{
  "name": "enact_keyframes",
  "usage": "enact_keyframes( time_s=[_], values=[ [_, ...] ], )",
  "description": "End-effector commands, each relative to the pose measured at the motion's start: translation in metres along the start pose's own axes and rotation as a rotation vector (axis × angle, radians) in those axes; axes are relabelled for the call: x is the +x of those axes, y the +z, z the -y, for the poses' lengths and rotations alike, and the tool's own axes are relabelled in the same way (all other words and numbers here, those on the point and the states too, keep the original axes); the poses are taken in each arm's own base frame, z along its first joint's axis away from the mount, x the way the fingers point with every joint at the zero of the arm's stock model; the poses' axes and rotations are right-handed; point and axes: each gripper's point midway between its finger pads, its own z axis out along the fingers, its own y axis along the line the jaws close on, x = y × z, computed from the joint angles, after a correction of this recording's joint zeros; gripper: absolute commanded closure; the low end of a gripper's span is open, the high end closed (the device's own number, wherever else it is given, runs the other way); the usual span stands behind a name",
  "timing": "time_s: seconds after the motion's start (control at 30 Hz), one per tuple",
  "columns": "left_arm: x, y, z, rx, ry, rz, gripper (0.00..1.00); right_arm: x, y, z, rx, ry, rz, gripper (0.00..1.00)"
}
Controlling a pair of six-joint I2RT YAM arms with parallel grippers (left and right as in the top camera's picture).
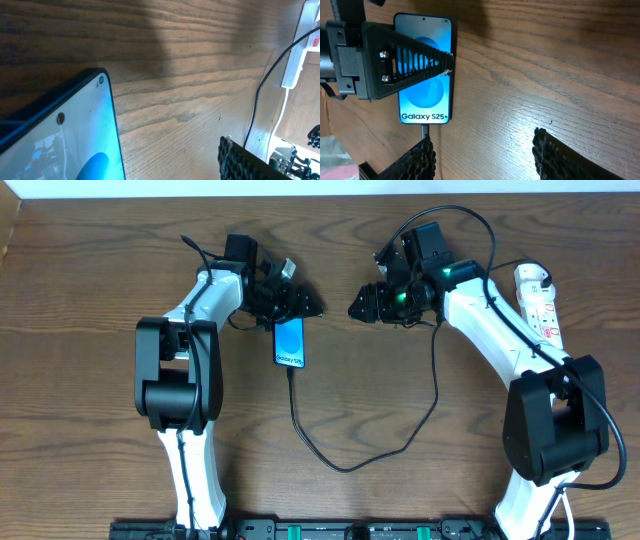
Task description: Plug charger to phone and switch on socket
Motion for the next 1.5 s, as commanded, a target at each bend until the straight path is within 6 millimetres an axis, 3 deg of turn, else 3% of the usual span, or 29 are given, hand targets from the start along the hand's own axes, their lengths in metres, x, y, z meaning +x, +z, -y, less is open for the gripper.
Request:
enact_keyframes(
  time_s=[0.0,0.23,0.5,0.73,1.07,1.3,1.47],
  values=[
    [0.005,0.007,-0.038,-0.158,-0.018,-0.01,0.2,0.001,0.003,-0.001,0.006,-0.028,-0.007,0.38],
    [0.003,0.003,-0.054,-0.249,-0.017,0.005,0.12,0.001,0.003,0.0,0.007,-0.028,-0.007,0.38],
    [0.0,-0.003,-0.071,-0.35,-0.018,0.021,0.1,0.003,0.003,0.001,0.014,-0.031,-0.016,0.38],
    [0.002,-0.003,-0.072,-0.354,-0.023,0.015,0.1,0.005,0.003,0.002,0.016,-0.041,-0.021,0.38],
    [0.022,-0.005,-0.075,-0.37,-0.069,-0.056,0.1,0.004,0.003,0.003,0.026,-0.042,-0.018,0.38],
    [0.022,-0.003,-0.069,-0.338,-0.071,-0.061,0.09,0.004,0.003,0.004,0.027,-0.042,-0.018,0.37],
    [0.021,0.004,-0.043,-0.181,-0.068,-0.065,0.11,0.004,0.003,0.003,0.027,-0.042,-0.018,0.38]
  ],
)
